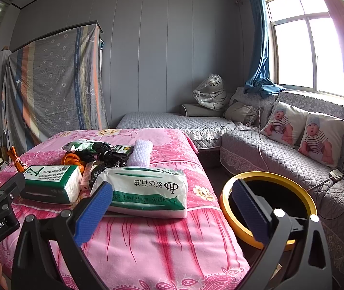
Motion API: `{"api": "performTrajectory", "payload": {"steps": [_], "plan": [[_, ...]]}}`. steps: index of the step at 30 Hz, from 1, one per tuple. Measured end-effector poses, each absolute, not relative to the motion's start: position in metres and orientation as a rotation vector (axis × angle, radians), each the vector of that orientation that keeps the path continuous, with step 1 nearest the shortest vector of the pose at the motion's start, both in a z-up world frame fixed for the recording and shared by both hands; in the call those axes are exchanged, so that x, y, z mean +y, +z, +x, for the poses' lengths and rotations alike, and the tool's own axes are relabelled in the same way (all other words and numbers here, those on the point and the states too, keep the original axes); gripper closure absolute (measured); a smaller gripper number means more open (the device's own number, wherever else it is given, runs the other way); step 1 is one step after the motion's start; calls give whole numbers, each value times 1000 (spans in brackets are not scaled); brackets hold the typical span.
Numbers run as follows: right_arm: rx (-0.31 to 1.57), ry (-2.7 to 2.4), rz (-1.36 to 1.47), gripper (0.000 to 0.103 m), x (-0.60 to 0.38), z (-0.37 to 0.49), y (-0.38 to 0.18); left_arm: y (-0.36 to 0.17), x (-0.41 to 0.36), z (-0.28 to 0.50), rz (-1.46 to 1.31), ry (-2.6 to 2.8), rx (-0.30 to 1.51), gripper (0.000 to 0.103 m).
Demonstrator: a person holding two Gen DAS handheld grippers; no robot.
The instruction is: Collect trash
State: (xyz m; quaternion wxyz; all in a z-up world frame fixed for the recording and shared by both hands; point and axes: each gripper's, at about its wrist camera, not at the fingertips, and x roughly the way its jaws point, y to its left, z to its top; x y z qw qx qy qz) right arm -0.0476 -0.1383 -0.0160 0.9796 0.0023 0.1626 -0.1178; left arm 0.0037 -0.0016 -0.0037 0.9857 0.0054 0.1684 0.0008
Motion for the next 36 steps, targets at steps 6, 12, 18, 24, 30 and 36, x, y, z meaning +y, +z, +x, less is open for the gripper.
{"api": "performTrajectory", "payload": {"steps": [6, 12, 18, 24, 30, 36], "plan": [[331, -238, 7, 7, -140, -47, -17, -3, -1, 4, 10, 2, 340, 8], [332, -237, 7, 7, -140, -46, -17, -3, -2, 4, 11, 3, 340, 8], [332, -239, 8, 7, -142, -50, -20, -3, -2, 4, 11, 3, 341, 8], [332, -239, 9, 7, -142, -49, -20, -3, -2, 4, 12, 3, 340, 8], [335, -238, 9, 7, -143, -50, -22, -3, -2, 5, 11, 2, 341, 8], [335, -239, 9, 7, -142, -50, -23, -3, -3, 5, 12, 3, 341, 8]]}}
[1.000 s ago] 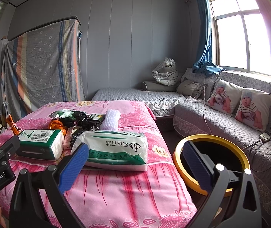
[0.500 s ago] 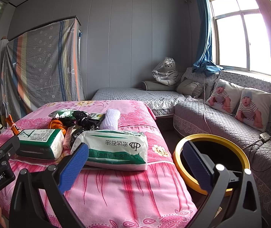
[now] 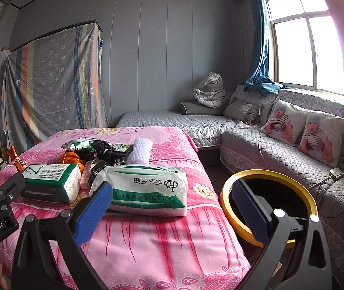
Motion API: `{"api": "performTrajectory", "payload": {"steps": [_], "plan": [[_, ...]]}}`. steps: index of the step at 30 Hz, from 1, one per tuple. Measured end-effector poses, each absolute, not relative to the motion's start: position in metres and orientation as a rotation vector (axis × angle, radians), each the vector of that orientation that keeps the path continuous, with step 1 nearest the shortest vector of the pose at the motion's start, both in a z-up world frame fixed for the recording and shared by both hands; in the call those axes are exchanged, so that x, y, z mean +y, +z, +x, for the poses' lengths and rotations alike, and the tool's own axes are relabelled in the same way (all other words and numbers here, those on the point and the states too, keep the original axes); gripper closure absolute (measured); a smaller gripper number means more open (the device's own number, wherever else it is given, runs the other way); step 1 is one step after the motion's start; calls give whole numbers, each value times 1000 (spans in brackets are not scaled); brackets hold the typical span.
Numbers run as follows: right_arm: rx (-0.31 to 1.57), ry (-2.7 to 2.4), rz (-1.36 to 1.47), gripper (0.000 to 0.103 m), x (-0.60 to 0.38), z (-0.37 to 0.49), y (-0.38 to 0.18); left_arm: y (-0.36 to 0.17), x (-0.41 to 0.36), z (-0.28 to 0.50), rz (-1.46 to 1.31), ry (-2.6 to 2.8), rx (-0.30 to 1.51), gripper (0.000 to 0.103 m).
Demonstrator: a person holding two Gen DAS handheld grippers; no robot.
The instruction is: Collect trash
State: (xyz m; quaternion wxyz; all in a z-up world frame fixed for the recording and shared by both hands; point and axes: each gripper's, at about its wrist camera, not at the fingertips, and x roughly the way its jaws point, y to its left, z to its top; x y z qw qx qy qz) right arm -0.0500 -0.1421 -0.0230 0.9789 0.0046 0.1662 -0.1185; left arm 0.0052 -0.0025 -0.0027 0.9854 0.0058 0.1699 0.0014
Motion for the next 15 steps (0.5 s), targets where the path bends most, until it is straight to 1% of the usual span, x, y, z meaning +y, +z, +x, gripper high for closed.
{"api": "performTrajectory", "payload": {"steps": [15], "plan": [[336, -239, 11, 7, -143, -50, -22, -2, -3, 7, 11, 3, 342, 8]]}}
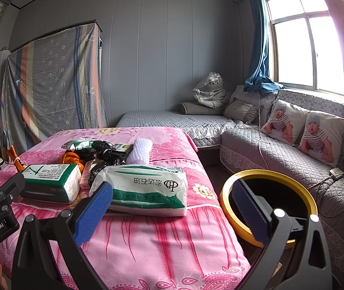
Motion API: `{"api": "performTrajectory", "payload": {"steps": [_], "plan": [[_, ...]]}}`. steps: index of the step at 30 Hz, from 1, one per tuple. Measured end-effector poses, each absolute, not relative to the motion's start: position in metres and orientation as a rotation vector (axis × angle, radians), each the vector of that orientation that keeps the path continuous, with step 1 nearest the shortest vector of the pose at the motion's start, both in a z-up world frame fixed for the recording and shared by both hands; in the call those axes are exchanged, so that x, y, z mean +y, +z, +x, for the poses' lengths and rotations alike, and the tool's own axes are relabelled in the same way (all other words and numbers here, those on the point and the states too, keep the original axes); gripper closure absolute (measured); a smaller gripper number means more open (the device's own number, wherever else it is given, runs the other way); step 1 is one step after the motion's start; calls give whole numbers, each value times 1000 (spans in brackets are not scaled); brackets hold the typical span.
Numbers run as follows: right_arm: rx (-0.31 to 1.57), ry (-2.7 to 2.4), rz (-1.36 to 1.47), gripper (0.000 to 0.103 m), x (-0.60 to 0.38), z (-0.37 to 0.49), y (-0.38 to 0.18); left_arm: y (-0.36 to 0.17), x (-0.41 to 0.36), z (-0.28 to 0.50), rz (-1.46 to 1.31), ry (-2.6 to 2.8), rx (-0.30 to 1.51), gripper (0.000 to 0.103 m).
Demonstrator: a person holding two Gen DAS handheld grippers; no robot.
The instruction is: Collect trash
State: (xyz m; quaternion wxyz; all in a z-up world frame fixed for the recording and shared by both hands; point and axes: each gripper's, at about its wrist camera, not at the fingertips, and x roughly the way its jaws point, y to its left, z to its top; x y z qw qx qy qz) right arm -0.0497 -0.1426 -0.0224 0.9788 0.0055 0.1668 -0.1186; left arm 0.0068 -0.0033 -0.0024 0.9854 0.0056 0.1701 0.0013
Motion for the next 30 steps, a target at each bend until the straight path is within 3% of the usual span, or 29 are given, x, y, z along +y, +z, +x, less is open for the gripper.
{"api": "performTrajectory", "payload": {"steps": [30], "plan": [[302, -254, 99, 7, -169, -48, -7, -16, 11, 28, -91, -261, 422, 8]]}}
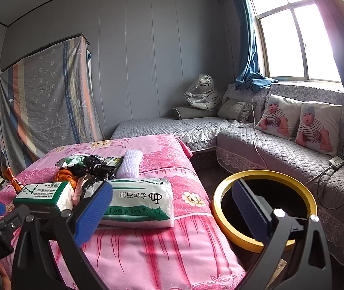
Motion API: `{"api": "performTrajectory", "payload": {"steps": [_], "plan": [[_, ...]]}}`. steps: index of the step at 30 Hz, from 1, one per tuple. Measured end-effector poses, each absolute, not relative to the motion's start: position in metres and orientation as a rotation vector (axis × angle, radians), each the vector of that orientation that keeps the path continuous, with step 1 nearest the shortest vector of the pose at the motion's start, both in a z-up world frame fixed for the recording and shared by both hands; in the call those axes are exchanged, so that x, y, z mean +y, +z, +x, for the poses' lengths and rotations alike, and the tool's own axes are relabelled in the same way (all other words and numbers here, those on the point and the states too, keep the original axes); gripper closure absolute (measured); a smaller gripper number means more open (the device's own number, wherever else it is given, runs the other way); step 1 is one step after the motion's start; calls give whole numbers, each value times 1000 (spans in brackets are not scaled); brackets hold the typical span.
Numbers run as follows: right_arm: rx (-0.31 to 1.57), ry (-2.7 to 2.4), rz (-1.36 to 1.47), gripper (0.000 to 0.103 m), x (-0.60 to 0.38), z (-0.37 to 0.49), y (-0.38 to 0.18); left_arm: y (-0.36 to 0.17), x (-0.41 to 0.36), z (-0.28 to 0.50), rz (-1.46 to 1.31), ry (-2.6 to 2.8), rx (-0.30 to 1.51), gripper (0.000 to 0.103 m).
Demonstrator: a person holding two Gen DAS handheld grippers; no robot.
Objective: Collect trash
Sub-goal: 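Grasp the green-bordered tissue pack with the left tool while the right tool grasps the white-green printed bag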
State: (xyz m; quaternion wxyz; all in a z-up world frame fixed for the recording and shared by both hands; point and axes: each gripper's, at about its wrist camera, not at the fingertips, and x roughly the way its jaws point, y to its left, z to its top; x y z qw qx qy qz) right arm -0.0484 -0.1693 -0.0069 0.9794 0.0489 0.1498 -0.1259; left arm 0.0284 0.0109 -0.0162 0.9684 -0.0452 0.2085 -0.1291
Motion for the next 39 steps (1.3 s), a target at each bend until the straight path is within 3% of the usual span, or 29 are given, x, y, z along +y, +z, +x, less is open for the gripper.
{"api": "performTrajectory", "payload": {"steps": [6, 13, 31, 33, 39], "plan": [[307, -228, 87, 7, -170, -44, -9, 14, 20, 54, 383, -345, 319, 8], [360, -242, 95, 7, -173, -27, -18, 19, 21, 105, 897, -675, 434, 7], [446, -291, 112, 7, -193, 4, -34, -36, -7, 196, 1076, -1121, 901, 9], [435, -282, 116, 7, -197, 4, -31, -41, -8, 198, 1073, -1127, 918, 18], [399, -148, 98, 7, -204, 5, -11, -43, -4, 206, 1045, -1091, 914, 27]]}}
